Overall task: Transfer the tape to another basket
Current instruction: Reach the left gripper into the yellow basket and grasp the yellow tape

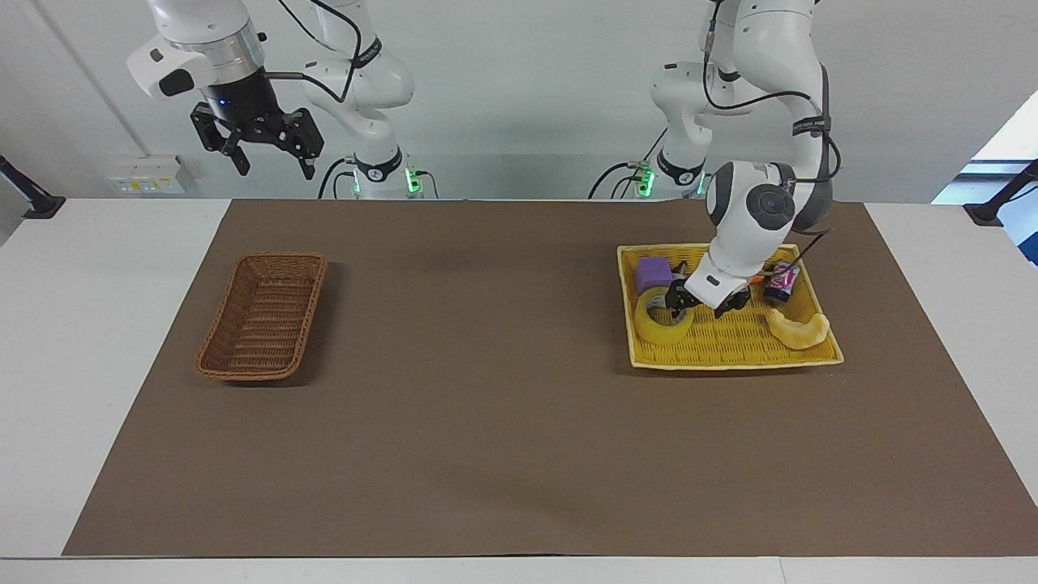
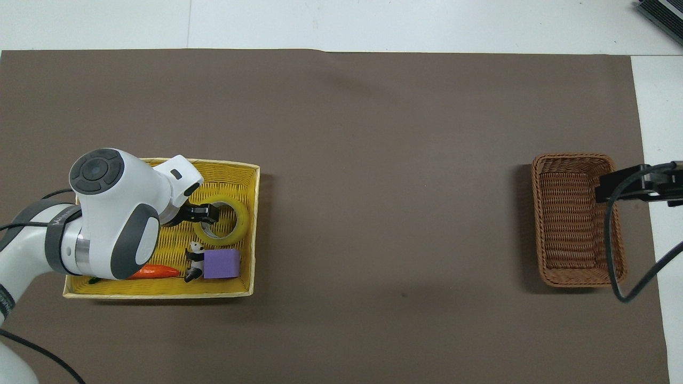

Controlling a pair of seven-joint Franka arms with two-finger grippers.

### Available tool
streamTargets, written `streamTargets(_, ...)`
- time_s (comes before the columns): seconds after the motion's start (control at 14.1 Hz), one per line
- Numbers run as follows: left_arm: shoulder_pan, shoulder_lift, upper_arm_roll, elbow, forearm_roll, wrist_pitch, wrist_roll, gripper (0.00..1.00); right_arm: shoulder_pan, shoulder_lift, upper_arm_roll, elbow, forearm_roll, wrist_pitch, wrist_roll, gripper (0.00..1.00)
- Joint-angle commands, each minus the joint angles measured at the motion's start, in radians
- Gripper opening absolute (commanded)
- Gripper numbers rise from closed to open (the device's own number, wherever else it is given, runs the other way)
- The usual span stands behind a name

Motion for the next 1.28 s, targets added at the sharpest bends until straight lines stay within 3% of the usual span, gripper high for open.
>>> streamTargets(0.0,-0.020,-0.015,0.012,-0.051,-0.011,0.049,-0.015,0.67,-0.007,0.011,0.005,0.020,-0.001,-0.019,-0.020,1.00)
streamTargets(0.21,-0.020,-0.015,0.014,-0.043,-0.023,0.020,-0.029,0.04,-0.007,0.011,0.005,0.020,-0.001,-0.019,-0.020,1.00)
streamTargets(0.28,-0.020,-0.012,0.014,-0.027,-0.028,-0.006,-0.031,0.00,-0.007,0.011,0.005,0.020,-0.001,-0.019,-0.020,1.00)
streamTargets(1.0,-0.005,-0.026,0.018,0.257,-0.074,-0.325,-0.109,0.00,-0.010,0.006,-0.003,0.024,0.003,-0.019,-0.036,1.00)
streamTargets(1.21,0.003,-0.041,0.026,0.334,-0.072,-0.424,-0.124,0.00,-0.007,-0.017,0.000,0.001,-0.006,-0.016,-0.123,1.00)
